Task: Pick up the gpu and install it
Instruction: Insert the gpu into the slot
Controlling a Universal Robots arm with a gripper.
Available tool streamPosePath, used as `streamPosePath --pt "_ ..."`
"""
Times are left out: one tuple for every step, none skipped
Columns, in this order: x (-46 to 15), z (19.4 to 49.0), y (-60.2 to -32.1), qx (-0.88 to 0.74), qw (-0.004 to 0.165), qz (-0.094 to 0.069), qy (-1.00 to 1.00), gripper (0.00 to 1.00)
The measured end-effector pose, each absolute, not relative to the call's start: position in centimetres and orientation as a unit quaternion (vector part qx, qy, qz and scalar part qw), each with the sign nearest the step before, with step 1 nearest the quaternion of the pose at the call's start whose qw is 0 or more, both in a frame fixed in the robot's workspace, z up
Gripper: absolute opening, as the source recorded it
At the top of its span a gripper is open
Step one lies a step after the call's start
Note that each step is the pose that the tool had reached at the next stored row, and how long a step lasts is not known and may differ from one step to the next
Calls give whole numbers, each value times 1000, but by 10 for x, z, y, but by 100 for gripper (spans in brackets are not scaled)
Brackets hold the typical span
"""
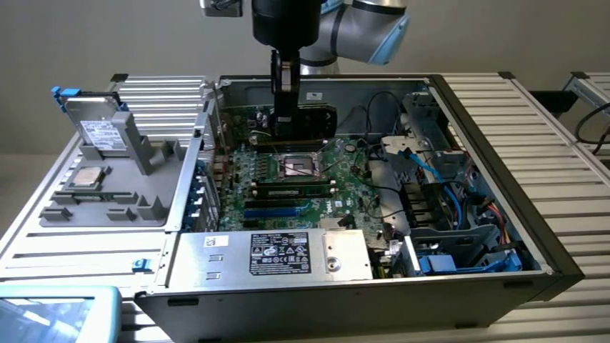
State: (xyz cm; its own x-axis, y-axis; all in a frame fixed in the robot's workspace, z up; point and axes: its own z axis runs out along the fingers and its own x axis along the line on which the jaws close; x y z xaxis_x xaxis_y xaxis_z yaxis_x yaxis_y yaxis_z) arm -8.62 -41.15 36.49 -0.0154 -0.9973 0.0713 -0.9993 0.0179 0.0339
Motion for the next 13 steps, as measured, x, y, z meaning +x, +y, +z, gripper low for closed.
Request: streamPosePath --pt "-86 363 -412 701 37 13 -712 30" --pt "-86 361 -412 701 37 13 -712 30" --pt "-86 360 -413 701 38 13 -712 30" --pt "-86 358 -413 701 38 12 -712 30" --pt "-86 356 -414 701 39 11 -712 30" --pt "-86 356 -415 701 40 10 -712 30" --pt "-86 355 -417 701 41 9 -712 30" --pt "-86 354 -418 701 43 7 -712 30" --pt "-87 353 -419 701 44 6 -712 30" --pt "-87 352 -421 701 44 4 -712 30" --pt "-87 351 -422 701 44 3 -712 30" --pt "-87 350 -424 701 44 2 -712 30" --pt "-87 348 -425 701 43 1 -712 30"
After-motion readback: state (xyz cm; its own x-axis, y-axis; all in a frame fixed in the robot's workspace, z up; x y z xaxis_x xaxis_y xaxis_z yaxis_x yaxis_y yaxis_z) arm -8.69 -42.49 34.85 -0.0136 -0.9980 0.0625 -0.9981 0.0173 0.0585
